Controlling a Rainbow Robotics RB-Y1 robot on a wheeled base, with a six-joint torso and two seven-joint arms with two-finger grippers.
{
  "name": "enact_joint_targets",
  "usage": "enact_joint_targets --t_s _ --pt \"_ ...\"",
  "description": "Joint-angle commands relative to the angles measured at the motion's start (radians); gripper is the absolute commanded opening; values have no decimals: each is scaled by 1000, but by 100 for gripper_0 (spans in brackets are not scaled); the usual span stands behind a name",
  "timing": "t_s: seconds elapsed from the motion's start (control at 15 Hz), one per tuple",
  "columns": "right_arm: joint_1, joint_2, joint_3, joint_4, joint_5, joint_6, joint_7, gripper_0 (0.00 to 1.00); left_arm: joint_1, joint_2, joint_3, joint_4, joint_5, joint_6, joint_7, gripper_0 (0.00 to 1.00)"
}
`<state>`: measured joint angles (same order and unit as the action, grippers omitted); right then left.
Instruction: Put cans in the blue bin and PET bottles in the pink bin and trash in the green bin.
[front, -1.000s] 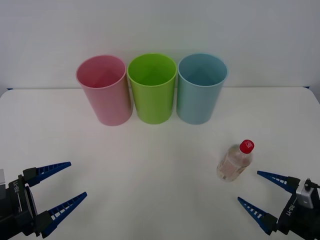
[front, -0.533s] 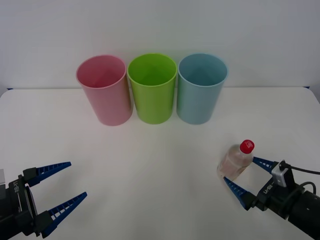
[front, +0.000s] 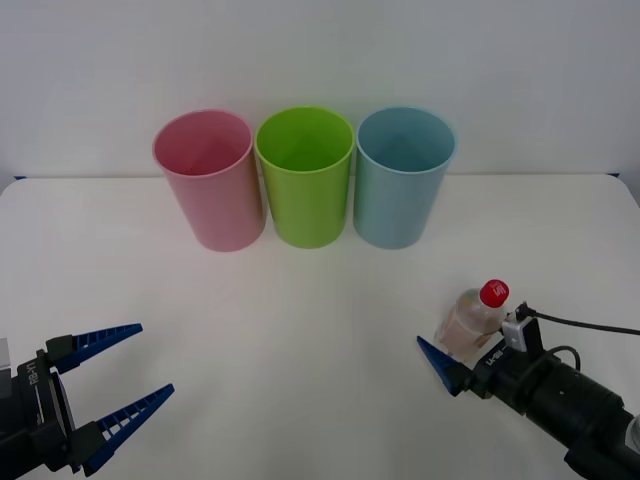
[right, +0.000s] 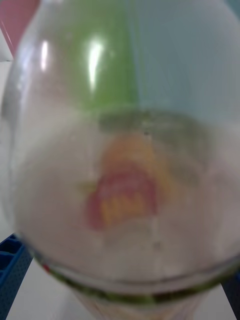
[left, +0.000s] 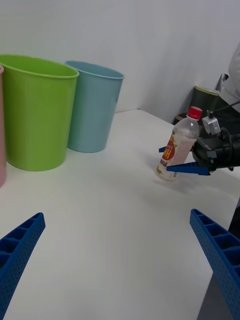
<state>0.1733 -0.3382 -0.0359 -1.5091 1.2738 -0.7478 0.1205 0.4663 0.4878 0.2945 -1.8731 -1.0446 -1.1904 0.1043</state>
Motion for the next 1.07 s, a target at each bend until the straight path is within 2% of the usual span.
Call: enact_joint_targets --t_s 0.07,0.2,0.4,0.87,1.07 --pt "2 7 -7 44 -48 -10 30 100 0 0 0 0 0 0 0 100" --pt "8 7 -21 75 -85 -34 50 100 0 0 0 0 0 0 0 100" --pt "5 7 -18 124 -171 -42 151 100 0 0 0 0 0 0 0 100" --pt "-9 34 -12 127 -218 -44 177 100 0 0 0 0 0 0 0 100" --pt "-57 34 -12 184 -218 -71 194 100 0 0 0 0 0 0 0 100"
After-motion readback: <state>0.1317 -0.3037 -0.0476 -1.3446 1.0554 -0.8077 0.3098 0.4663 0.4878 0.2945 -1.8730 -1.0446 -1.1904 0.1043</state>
